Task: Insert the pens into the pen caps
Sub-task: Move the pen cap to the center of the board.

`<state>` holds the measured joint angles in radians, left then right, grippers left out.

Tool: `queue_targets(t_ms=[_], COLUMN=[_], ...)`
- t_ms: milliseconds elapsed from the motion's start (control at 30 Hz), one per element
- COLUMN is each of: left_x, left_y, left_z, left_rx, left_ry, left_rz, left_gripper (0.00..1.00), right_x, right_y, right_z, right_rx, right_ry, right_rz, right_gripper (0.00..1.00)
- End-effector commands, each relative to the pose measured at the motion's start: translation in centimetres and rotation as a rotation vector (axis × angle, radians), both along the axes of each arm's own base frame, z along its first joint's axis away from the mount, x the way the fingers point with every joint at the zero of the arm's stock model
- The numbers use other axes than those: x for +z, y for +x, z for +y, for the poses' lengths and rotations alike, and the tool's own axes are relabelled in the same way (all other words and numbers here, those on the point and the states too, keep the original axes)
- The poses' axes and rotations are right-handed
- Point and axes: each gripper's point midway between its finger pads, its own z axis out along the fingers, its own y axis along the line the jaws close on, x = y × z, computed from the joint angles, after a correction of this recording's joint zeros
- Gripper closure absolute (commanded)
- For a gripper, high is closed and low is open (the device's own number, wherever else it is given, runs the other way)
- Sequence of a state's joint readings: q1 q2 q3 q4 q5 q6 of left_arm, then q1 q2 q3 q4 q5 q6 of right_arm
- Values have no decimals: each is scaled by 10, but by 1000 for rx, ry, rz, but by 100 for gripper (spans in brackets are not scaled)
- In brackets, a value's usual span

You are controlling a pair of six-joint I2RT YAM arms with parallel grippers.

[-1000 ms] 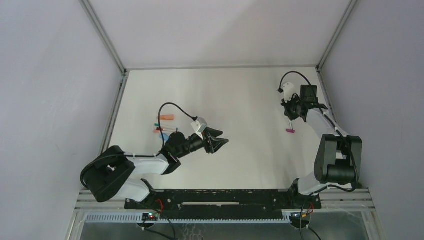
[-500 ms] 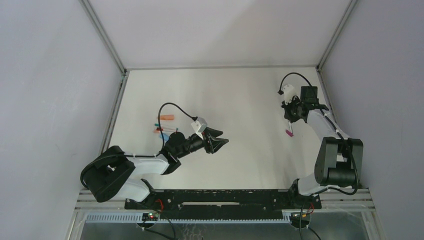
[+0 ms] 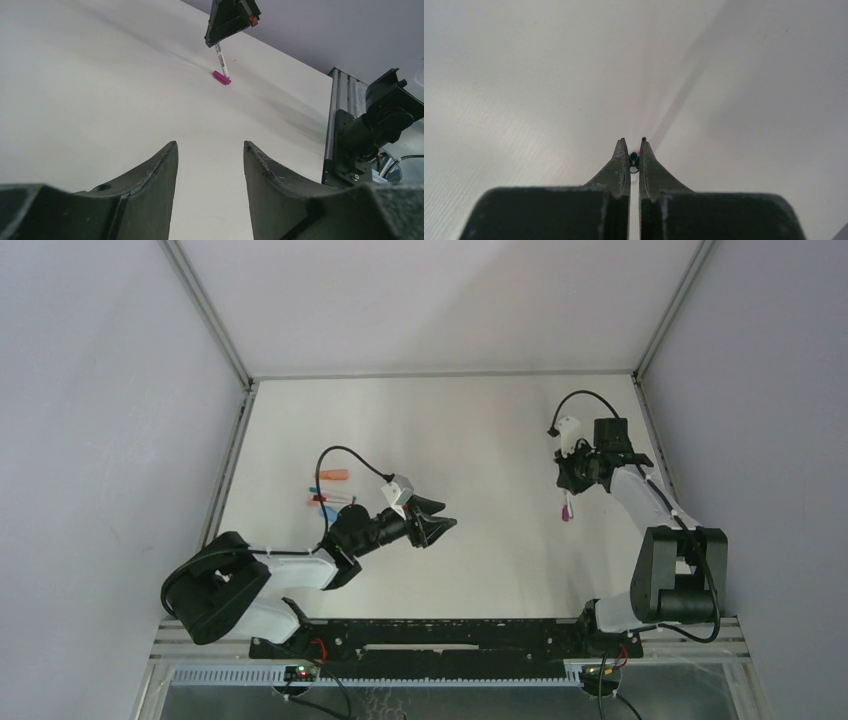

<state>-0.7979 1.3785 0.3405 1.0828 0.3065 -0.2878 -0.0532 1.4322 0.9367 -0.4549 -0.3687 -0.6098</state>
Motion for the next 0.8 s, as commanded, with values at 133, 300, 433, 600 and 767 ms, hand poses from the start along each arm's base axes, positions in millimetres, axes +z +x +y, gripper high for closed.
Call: queue_targets(t_ms=[133,300,433,600,767], left_x=[9,12,25,44,35], left_y=[-1,-10,-24,-29,-22], left_z=[4,-1,-13,-36,-61], left_rx=[1,-55,-163,-278,-303], left_ry=[-21,-43,-114,-226,-223], left_rz=[-49,-43,-33,0,47], left_gripper=[45,44,37,30,28], right_x=[17,53,84,118,129], right_y=[2,-6,-30,-64,-86], right_z=[-1,6,52,112,153], right_rx=[-51,-22,129,315,447], right_ry=[-29,28,245,595,752], right_rz=[-57,-151,-171,-87,23], right_gripper=[100,100,100,100,100])
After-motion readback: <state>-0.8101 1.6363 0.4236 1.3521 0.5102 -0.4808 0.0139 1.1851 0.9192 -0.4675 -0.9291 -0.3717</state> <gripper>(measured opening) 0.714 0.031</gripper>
